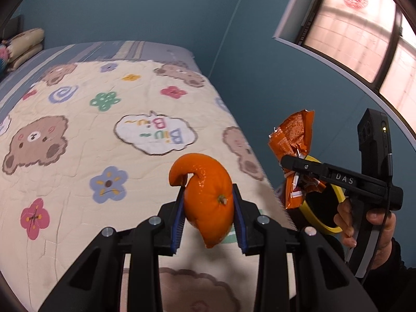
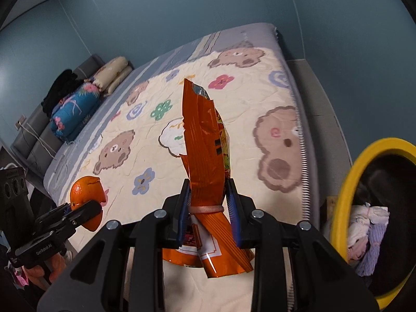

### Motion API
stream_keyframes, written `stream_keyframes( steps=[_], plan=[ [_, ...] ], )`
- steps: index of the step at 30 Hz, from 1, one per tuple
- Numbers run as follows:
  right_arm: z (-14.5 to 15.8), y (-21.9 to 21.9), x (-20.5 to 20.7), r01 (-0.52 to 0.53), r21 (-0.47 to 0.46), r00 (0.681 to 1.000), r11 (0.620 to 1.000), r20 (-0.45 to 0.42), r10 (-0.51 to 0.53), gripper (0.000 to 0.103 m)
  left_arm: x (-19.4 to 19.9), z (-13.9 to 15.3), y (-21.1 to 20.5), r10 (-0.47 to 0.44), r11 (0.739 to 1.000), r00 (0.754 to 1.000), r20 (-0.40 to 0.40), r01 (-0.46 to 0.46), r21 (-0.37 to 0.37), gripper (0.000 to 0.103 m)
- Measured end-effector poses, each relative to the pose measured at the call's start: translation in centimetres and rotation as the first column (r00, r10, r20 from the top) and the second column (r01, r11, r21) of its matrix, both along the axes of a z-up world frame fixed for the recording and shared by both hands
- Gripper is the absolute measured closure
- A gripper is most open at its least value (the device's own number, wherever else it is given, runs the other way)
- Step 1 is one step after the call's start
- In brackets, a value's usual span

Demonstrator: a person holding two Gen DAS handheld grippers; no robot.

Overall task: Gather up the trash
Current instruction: 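Carry the orange peel and snack wrapper to the yellow bin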

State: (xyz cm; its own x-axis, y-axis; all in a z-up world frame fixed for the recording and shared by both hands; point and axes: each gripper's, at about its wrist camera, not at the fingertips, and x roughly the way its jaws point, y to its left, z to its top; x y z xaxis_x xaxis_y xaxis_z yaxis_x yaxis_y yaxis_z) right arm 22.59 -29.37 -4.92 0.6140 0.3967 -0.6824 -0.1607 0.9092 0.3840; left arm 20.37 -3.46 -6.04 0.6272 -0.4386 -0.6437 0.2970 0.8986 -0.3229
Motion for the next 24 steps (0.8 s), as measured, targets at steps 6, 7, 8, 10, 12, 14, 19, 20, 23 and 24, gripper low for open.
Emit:
stream_keyframes(
  steps=[6,7,8,10,12,14,19,20,23,24],
  plan=[
    [1.4,-3.6,-2.5,0.056,0.023,0.998,0.998,0.042,-0.056,0.077,-1.3,2.2,-3.4,-0.08,0.997,0.996,0.049,0.079,0.012,0.072],
    [1.6,-4.1,-2.8,0.066,0.026,0.997,0.997,0.046,-0.067,0.077,-1.4,2.4,-3.8,-0.089,0.996,0.995,0.055,0.088,0.015,0.072],
    [1.7,-4.6,-3.1,0.073,0.029,0.996,0.997,0.049,-0.075,0.077,-1.5,2.7,-4.4,-0.101,0.995,0.993,0.061,0.1,0.019,0.072],
    [2.0,-5.8,-3.7,0.106,0.034,0.993,0.994,0.055,-0.107,0.077,-1.7,3.1,-5.5,-0.123,0.992,0.99,0.07,0.121,0.027,0.072],
    [2.4,-6.8,-4.2,0.128,0.032,0.989,0.991,0.07,-0.13,0.077,-1.8,3.5,-6.5,-0.141,0.99,0.987,0.078,0.139,0.034,0.072],
    [2.7,-8.2,-4.6,0.148,0.039,0.985,0.988,0.084,-0.15,0.077,-1.9,4.0,-7.6,-0.164,0.986,0.983,0.086,0.161,0.041,0.072],
    [3.5,-11.1,-5.9,0.203,0.047,0.971,0.978,0.119,-0.208,0.077,-2.0,4.9,-10.6,-0.216,0.976,0.971,0.103,0.21,0.063,0.072],
    [3.6,-11.4,-6.1,0.213,0.046,0.968,0.976,0.125,-0.217,0.077,-1.9,5.0,-11.1,-0.224,0.974,0.969,0.104,0.218,0.065,0.072],
    [4.0,-12.8,-6.7,0.249,0.04,0.957,0.968,0.145,-0.252,0.077,-1.9,5.2,-12.9,-0.254,0.966,0.961,0.11,0.247,0.073,0.072],
    [4.0,-13.3,-7.0,0.261,0.039,0.952,0.964,0.152,-0.264,0.077,-1.8,5.3,-13.6,-0.266,0.963,0.958,0.111,0.259,0.075,0.072]
  ],
)
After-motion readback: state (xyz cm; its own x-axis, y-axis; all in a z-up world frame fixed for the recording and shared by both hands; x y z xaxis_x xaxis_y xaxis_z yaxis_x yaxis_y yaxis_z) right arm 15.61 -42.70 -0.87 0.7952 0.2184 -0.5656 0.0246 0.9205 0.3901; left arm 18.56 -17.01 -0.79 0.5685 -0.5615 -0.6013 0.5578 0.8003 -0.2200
